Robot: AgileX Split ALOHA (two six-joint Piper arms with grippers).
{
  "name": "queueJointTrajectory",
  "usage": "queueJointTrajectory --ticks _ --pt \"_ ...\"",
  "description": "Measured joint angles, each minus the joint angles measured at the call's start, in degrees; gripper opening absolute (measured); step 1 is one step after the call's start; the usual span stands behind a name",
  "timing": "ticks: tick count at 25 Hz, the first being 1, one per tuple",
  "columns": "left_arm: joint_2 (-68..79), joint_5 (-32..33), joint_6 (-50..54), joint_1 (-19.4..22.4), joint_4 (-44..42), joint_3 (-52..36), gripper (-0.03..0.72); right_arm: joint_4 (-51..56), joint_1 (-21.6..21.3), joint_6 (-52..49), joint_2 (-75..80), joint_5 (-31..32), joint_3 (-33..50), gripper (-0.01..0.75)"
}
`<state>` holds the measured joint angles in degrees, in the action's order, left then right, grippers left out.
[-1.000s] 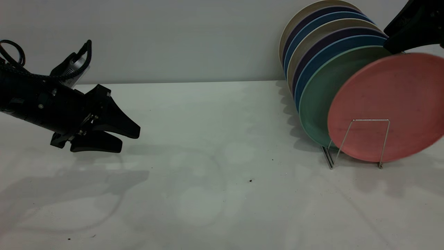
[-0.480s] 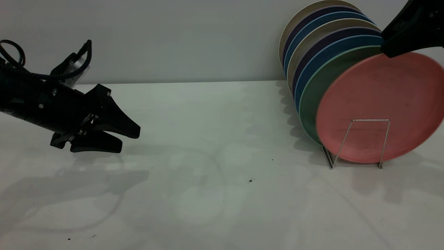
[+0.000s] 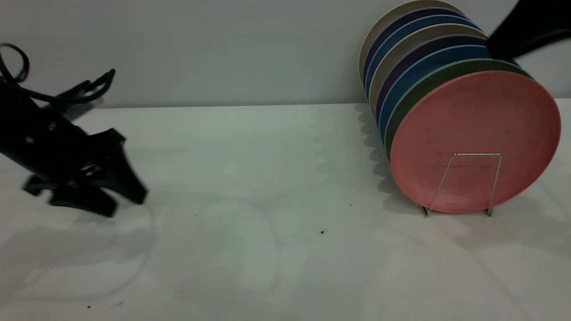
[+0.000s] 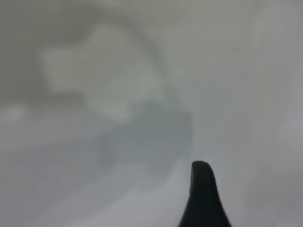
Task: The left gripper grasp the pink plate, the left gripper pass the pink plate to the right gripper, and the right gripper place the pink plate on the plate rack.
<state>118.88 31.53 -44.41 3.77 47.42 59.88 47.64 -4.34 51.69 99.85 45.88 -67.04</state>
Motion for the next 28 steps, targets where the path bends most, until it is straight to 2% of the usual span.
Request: queueJointTrajectory --ticks 3,6,10,15,21,28 --pt "-3.11 1.24 14.37 0.0 -16.77 1.11 0.554 -9.13 0.0 -12.49 0.0 1.5 0.0 0.258" --pt "-6.04 5.78 27.19 0.0 -32.52 3.03 0.554 -17.13 0.0 -18.32 -0.07 4.22 0.0 0.271" --pt "-11.43 11.74 35.15 0.05 -43.73 4.01 0.554 -23.25 -0.04 -22.98 -0.85 8.42 0.0 0.35" --pt "-22.4 14.23 36.29 0.05 -43.74 4.01 0.554 -24.64 -0.11 -26.32 -4.29 15.0 0.0 0.435" --pt "-38.27 18.36 36.41 0.05 -43.35 2.15 0.554 -24.82 -0.11 -29.18 -14.12 20.67 0.0 0.443" --pt "-55.25 18.77 36.42 0.05 -42.19 -5.5 0.554 -25.87 -0.11 -32.04 -28.08 24.19 1.2 0.444"
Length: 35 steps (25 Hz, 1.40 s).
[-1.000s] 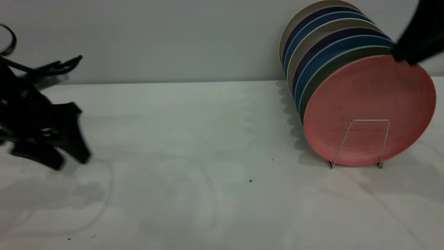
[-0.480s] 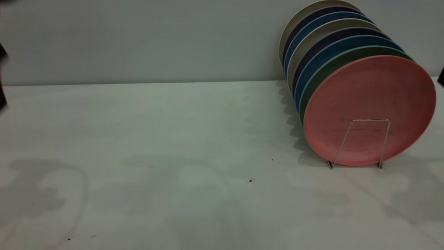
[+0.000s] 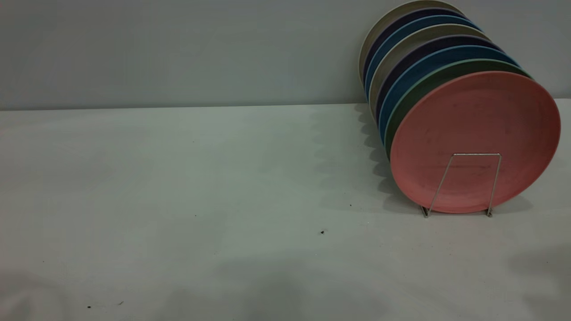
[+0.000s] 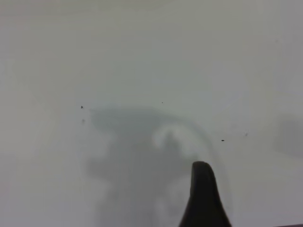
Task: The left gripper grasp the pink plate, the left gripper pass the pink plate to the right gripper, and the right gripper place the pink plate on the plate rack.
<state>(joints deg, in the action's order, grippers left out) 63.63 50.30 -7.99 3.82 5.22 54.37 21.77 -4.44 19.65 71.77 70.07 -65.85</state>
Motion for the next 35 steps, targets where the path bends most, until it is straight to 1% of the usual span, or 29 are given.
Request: queueJointTrajectory --ticks 8,14,17,20,23,26,30,35 --pt "-13.15 3.54 0.22 0.0 2.8 -6.07 0.554 -0.93 0.0 -0.66 -19.57 0.86 13.7 0.444" --pt "-23.98 5.73 0.21 0.0 5.66 -14.34 0.554 -0.93 0.0 -0.6 -35.77 0.98 22.21 0.444" --pt "-30.35 7.56 0.23 0.0 5.7 -17.67 0.554 -0.69 0.0 -0.38 -43.51 0.98 24.58 0.444" --pt "-36.72 10.8 0.37 0.0 5.7 -19.65 0.554 1.55 0.1 -0.38 -48.67 0.98 26.97 0.444" --pt "-42.96 13.47 1.11 0.0 5.64 -19.97 0.554 1.97 2.2 -0.01 -51.93 0.98 29.42 0.444" --pt "-48.59 14.71 2.9 0.0 5.59 -20.08 0.554 -0.97 4.08 0.29 -54.88 0.98 30.94 0.444" --pt "-53.6 15.54 3.52 0.0 5.18 -20.1 0.554 -7.46 5.47 0.35 -58.42 0.98 31.09 0.444" --pt "-57.31 16.17 3.58 0.0 1.09 -20.1 0.554 -9.92 6.19 0.23 -59.33 0.82 31.85 0.444"
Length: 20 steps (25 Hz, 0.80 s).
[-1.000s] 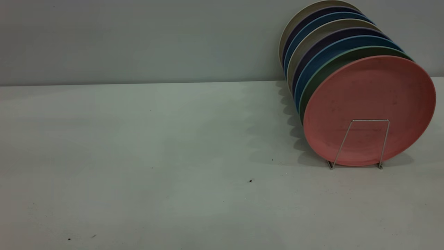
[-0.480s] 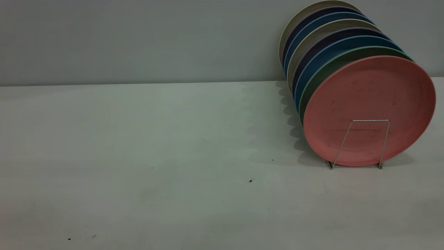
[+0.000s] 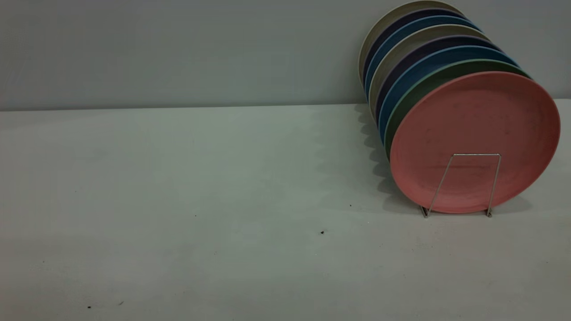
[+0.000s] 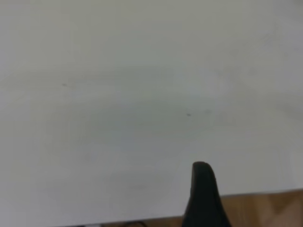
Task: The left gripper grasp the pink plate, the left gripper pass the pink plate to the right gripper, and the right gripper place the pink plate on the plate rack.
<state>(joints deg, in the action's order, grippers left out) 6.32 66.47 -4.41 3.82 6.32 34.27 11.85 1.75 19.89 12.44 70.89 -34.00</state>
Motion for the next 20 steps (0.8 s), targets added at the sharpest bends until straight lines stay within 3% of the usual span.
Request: queueJointTrajectory --ticks 8,20 --pt "-0.88 -0.67 -0.38 0.0 -1.17 -5.22 0.554 -0.49 0.0 0.0 -5.57 -4.23 6.37 0.444" --pt "-0.88 -1.51 -0.58 0.0 -2.55 -6.39 0.554 -1.52 0.0 -1.91 -10.24 -4.28 6.44 0.444"
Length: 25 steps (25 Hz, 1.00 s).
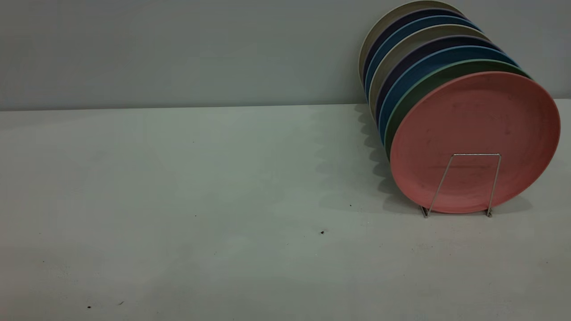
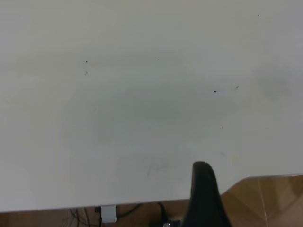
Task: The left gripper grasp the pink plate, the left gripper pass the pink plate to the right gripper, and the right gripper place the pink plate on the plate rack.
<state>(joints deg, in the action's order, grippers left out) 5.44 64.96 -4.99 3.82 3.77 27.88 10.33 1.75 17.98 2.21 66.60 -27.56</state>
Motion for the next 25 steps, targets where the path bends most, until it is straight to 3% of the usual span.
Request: queueJointTrajectory --ticks 9,25 --pt "0.0 -0.15 0.27 -2.78 0.05 0.0 0.554 -1.89 0.0 -2.66 0.0 -0.44 0.04 0.444" --pt "-0.39 -0.15 0.43 -2.88 0.05 0.0 0.554 -1.89 0.0 -2.84 0.0 -0.71 0.04 0.444"
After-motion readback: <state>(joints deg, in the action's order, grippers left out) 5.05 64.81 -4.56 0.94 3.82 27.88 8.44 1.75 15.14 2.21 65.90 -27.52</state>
